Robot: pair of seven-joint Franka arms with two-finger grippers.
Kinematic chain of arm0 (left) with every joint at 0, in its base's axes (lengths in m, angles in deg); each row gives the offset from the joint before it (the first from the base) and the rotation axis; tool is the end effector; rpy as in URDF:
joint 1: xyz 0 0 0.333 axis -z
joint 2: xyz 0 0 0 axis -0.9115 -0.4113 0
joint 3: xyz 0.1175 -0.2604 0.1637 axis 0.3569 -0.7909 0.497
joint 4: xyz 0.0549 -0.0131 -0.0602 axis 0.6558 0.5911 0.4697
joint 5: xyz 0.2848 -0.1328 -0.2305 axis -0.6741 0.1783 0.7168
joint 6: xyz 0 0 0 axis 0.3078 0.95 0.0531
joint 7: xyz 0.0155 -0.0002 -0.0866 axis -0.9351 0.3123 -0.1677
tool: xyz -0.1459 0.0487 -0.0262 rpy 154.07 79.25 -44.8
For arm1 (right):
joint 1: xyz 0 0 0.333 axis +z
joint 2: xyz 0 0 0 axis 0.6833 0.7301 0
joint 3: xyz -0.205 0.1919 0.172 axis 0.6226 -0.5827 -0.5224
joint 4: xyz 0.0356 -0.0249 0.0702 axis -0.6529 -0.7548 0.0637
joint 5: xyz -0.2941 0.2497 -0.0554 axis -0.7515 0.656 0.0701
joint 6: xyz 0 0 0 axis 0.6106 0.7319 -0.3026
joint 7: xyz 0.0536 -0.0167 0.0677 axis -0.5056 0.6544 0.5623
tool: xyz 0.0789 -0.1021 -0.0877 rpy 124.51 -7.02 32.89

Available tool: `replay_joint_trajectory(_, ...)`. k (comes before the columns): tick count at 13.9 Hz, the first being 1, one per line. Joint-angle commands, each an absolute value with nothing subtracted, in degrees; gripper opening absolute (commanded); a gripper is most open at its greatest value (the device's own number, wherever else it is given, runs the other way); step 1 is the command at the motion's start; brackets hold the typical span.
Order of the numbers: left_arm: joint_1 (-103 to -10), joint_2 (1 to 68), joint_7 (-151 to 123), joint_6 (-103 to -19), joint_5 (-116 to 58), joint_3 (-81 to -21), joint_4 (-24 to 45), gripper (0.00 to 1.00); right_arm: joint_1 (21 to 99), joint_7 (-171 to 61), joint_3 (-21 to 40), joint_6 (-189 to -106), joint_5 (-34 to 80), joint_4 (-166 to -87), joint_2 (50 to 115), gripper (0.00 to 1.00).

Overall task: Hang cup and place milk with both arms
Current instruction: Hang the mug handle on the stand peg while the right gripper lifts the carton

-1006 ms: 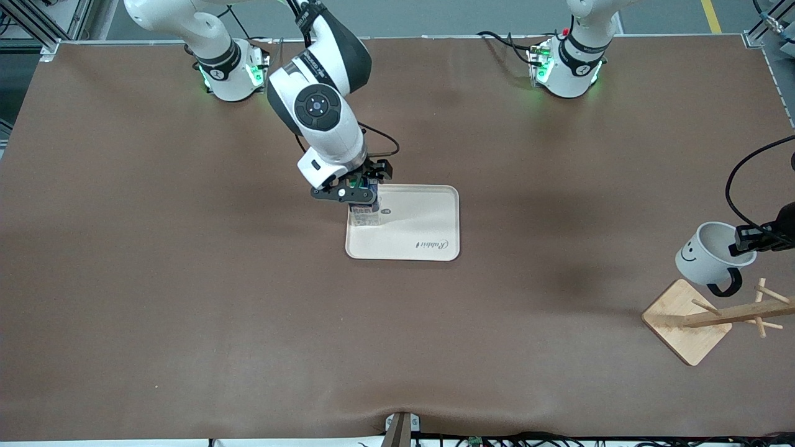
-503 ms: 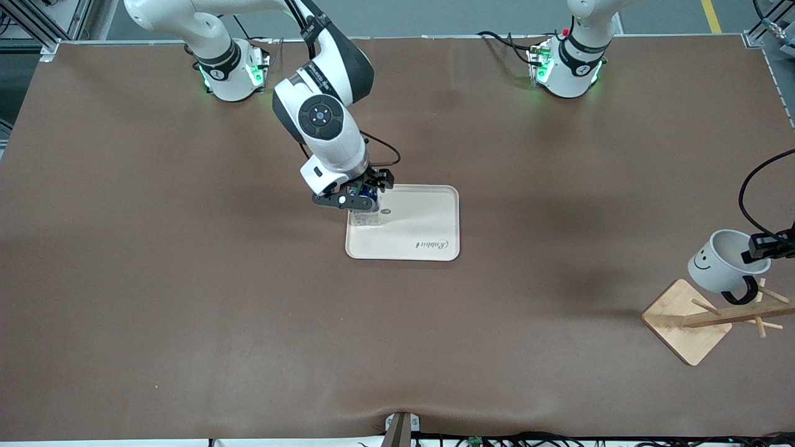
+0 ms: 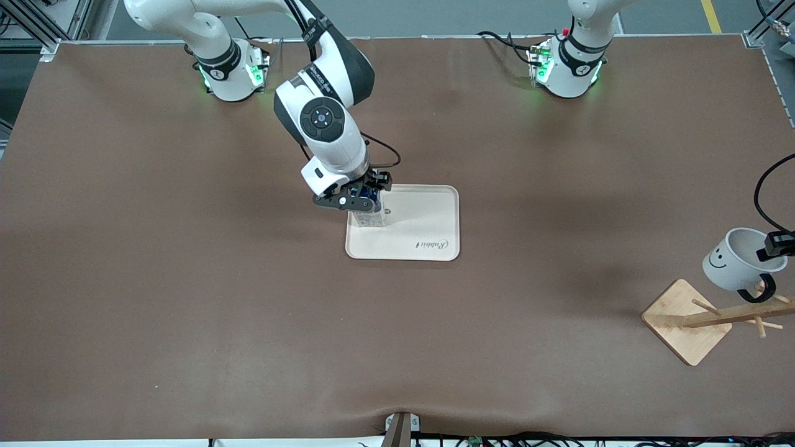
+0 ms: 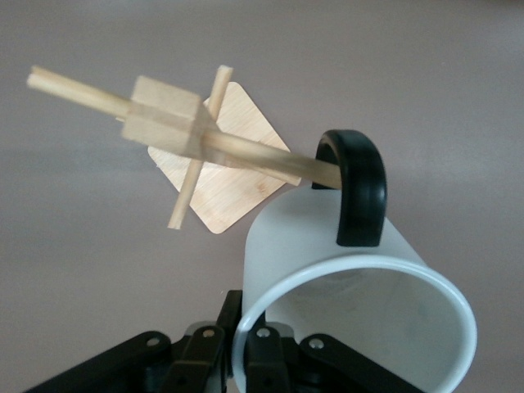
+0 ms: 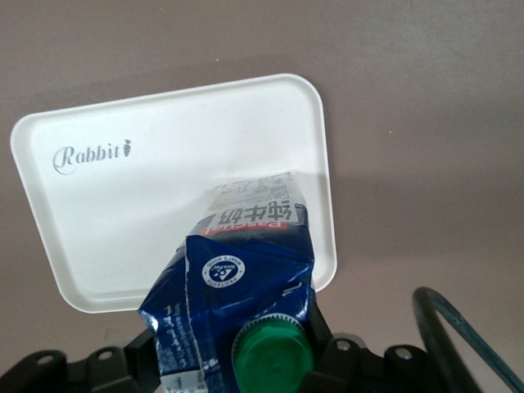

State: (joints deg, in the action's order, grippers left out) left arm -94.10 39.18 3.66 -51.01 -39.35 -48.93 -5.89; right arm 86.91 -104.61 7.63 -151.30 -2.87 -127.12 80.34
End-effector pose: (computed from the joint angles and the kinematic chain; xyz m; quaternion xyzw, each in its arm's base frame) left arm 0.6572 0.1706 0.4577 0.9987 0.0138 0.0394 0.0307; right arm 0.4815 0.4375 0.3223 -0.9938 0.0829 0.0618 0.0421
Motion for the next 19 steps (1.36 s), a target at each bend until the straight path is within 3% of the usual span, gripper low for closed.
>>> replay_joint_trajectory(1,-95.8,38.7,5.0,-50.7,-38.3,-49.4,-6.9,0.0,86.4,-106.2,8.2,-148.5,-2.1,-123.5,79.1,0.0)
replay_joint_trajectory(2,-95.9,38.4,5.0,-50.7,-38.3,-49.5,-6.9,0.0,85.9,-105.9,8.3,-144.3,-2.3,-120.6,79.2,0.0)
replay_joint_trajectory(3,-95.8,38.2,5.0,-50.7,-38.4,-49.5,-6.9,0.13,84.1,-105.8,8.3,-140.0,-2.4,-118.4,79.2,0.0)
replay_joint_trajectory(4,-95.8,37.8,5.0,-50.6,-38.3,-49.5,-6.9,0.44,81.8,-105.0,8.2,-136.6,-2.7,-117.1,79.0,0.0)
replay_joint_trajectory(5,-95.8,38.2,5.0,-50.5,-38.3,-49.7,-6.9,0.99,79.7,-102.2,8.3,-133.7,-2.7,-116.4,78.4,0.0)
replay_joint_trajectory(10,-95.4,40.6,3.9,-47.6,-37.7,-52.1,-6.9,1.0,63.4,-78.8,8.3,-127.7,-2.8,-117.3,76.6,0.0)
replay_joint_trajectory(19,-95.3,43.8,1.6,-36.4,-38.2,-54.3,-8.5,1.0,42.6,-63.3,8.4,-129.2,-6.3,-126.1,74.9,0.0)
